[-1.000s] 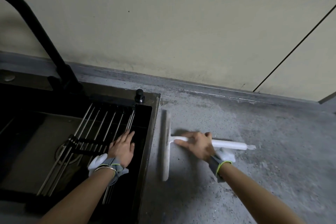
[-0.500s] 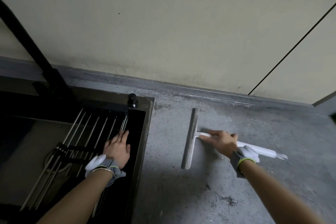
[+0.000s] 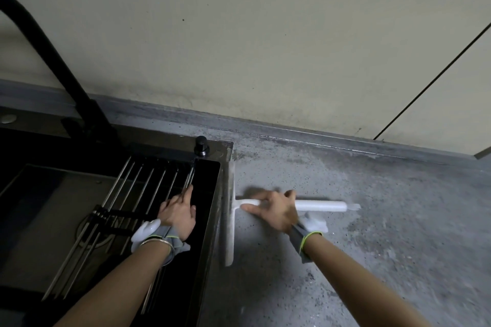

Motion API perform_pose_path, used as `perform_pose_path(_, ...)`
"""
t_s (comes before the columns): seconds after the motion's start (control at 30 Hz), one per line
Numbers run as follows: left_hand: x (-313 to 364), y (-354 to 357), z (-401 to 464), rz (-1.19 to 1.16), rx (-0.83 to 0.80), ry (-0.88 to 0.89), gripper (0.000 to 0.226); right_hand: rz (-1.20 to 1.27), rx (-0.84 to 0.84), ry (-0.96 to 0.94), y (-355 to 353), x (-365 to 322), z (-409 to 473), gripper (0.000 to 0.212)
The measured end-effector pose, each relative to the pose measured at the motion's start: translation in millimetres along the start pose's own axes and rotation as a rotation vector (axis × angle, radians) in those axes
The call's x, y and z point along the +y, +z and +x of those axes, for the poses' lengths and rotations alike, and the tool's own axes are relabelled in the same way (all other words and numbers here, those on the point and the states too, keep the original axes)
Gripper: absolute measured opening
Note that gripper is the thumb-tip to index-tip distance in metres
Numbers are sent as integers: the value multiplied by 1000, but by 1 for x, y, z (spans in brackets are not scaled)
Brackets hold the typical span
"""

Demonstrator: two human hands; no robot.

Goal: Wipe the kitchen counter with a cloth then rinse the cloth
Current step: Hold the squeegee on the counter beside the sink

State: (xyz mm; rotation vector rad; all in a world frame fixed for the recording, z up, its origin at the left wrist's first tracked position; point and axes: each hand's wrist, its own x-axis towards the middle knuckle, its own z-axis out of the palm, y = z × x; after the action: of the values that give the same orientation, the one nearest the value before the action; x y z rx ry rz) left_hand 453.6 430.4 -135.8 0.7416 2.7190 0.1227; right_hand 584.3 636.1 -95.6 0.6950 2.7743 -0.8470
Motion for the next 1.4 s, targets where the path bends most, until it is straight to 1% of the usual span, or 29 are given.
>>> perform_pose_path(0.07,-4,2,0,-5,17,2,61,82,44,43,-15,14,-2,47)
perform_pose_path(0.17,-8,2,2,-22,61,20,62,139,127,140,-45,53,-9,29)
perform_pose_path(0.2,-9,1,4,-35,67,26,63,128,152,190,-56,68,-11,27)
perform_pose_path(0.3,-10,-1,11,-49,26,45,64,62,225,349,-83,108,-16,47)
perform_pose_path(0.33,-9,-2,13,-46,9,45,65,55,238,384,-90,118,-17,48)
perform_pose_path(0.43,-8,-4,19,-38,-10,21,66,68,214,424,-101,133,-18,41)
perform_pose_path(0.53,-6,-3,24,-42,-10,-3,65,69,154,417,-100,132,-7,34)
perform_pose_path(0.63,-6,-3,26,-36,-19,-19,65,72,121,397,-95,118,13,51)
perform_pose_path(0.8,-5,-1,25,-17,-38,-3,65,54,4,346,-82,90,43,59)
perform_pose_path(0.9,-3,1,24,-11,-30,7,66,128,71,302,-69,84,44,56)
perform_pose_path(0.97,-2,1,22,-17,-30,5,66,140,79,273,-62,80,44,55)
perform_pose_path(1.2,3,-7,18,-9,-72,-6,66,6,-75,81,-42,31,68,55)
perform_pose_path(1.33,4,-11,17,-28,-111,-7,65,-85,-111,11,-38,13,77,57)
perform_pose_path(1.4,4,-13,17,-54,-132,-18,65,-103,-121,-29,-41,10,75,55)
